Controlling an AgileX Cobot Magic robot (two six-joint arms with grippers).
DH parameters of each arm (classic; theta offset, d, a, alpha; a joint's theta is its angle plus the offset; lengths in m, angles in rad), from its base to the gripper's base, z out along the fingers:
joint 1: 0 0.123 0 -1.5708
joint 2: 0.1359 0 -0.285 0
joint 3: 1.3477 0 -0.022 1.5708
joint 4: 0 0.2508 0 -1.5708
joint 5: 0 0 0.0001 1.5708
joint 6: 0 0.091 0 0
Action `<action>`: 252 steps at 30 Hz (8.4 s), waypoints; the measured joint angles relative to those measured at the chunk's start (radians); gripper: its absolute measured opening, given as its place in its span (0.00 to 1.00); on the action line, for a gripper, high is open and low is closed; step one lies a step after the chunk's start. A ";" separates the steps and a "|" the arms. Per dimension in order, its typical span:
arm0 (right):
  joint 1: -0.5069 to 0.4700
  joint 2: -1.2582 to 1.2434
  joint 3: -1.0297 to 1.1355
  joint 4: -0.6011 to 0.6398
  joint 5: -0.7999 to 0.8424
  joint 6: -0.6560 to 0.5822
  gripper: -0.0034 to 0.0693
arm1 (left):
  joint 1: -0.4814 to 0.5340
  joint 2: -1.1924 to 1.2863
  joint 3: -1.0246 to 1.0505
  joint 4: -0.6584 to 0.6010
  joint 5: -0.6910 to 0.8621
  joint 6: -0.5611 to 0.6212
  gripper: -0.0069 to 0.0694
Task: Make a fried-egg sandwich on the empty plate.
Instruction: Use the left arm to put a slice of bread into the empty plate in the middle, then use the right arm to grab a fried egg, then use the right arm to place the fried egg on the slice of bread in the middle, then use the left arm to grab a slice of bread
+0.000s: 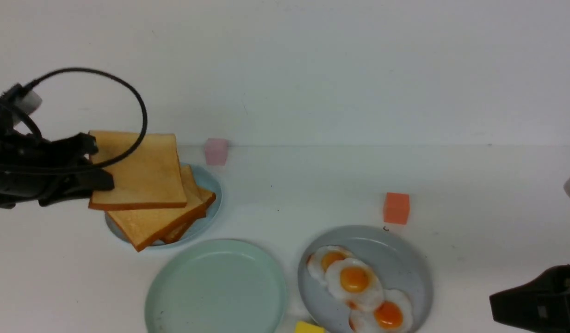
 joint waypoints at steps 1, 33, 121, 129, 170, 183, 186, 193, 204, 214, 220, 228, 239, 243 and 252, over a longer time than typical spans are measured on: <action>0.000 0.000 0.000 -0.002 0.000 0.000 0.48 | -0.009 -0.019 0.008 -0.015 0.009 0.008 0.26; 0.000 0.026 -0.007 -0.004 -0.129 -0.001 0.48 | -0.262 0.082 0.375 -0.232 -0.164 0.146 0.56; -0.109 1.181 -0.562 0.379 0.045 -0.596 0.43 | -0.820 -0.615 0.351 0.380 -0.138 -0.128 0.09; -0.109 1.216 -0.562 0.393 0.071 -0.596 0.43 | -0.820 -0.615 0.351 0.380 -0.138 -0.128 0.09; 0.327 1.271 -0.851 0.336 -0.122 -0.443 0.21 | -0.820 -0.868 0.351 1.046 0.032 -0.923 0.12; 0.277 1.074 -0.877 0.283 -0.005 -0.420 0.63 | -0.820 -0.802 0.392 1.098 -0.079 -0.997 0.13; 0.245 0.981 -0.928 0.205 0.082 -0.349 0.63 | -0.820 -0.727 0.391 1.105 -0.121 -1.008 0.13; 0.272 0.773 -0.956 -0.080 0.246 -0.157 0.60 | -0.662 -0.482 0.261 1.096 -0.167 -1.020 0.13; 0.473 0.581 -0.652 -0.101 0.138 -0.179 0.59 | -0.157 -0.238 0.166 0.530 -0.147 -0.721 0.14; 0.491 0.574 -0.607 -0.102 0.133 -0.184 0.59 | 0.012 0.042 0.099 0.020 -0.198 -0.258 0.46; 0.491 0.574 -0.607 -0.102 0.131 -0.184 0.59 | 0.012 0.146 0.055 -0.047 -0.224 -0.132 0.70; 0.491 0.574 -0.606 -0.102 0.139 -0.184 0.59 | 0.012 0.233 0.032 -0.129 -0.283 -0.040 0.74; 0.491 0.574 -0.606 -0.102 0.140 -0.184 0.59 | 0.012 0.348 0.032 -0.461 -0.322 0.344 0.56; 0.491 0.574 -0.606 -0.102 0.141 -0.184 0.59 | 0.012 0.351 0.031 -0.517 -0.322 0.408 0.39; 0.492 0.574 -0.605 -0.102 0.158 -0.183 0.59 | 0.012 0.255 0.031 -0.514 -0.324 0.430 0.16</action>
